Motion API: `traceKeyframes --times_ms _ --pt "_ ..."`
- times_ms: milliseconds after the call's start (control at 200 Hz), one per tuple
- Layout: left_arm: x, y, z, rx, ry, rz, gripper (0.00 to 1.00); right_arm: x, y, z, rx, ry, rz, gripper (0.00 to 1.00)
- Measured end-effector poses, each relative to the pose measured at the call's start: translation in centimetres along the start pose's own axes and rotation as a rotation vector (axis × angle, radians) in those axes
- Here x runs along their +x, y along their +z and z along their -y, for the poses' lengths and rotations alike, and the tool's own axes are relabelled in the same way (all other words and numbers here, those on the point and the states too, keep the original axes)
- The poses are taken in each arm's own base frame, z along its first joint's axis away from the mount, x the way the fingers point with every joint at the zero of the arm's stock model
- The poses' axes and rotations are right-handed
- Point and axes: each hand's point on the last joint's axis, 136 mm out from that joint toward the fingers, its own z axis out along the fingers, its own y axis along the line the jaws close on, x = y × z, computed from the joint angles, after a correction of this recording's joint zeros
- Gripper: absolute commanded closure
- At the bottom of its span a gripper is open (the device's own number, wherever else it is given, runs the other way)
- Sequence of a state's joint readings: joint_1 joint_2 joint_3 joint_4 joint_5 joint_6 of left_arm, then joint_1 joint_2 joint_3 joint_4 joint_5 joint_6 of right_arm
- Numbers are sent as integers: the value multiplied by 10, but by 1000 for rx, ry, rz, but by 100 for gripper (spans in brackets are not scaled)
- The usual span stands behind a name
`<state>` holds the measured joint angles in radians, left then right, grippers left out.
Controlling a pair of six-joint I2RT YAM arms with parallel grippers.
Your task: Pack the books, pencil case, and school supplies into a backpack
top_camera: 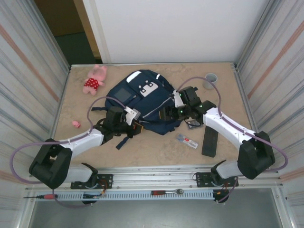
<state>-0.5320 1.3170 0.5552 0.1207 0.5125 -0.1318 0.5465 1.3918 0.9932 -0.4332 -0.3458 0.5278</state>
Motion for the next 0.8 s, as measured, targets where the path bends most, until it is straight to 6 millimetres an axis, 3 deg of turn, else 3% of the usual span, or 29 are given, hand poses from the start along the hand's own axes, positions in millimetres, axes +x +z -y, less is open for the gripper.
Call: traceKeyframes --times_ms 95,180,376,526,651,802 --pt "8 2 -2 -3 -27 -30 100 25 13 22 42 216 -55 23" --pt "15 4 -4 -6 -52 -57 100 36 24 30 41 346 -70 26" --pt "23 10 -2 17 -82 -103 100 27 53 31 12 503 -41 61" --pt "24 17 8 51 -73 -130 96 29 72 35 5 572 -15 76" --pt "26 29 27 98 -47 -184 92 26 78 28 -5 598 14 81" --pt "30 43 68 193 21 -260 83 19 81 20 -19 602 32 82"
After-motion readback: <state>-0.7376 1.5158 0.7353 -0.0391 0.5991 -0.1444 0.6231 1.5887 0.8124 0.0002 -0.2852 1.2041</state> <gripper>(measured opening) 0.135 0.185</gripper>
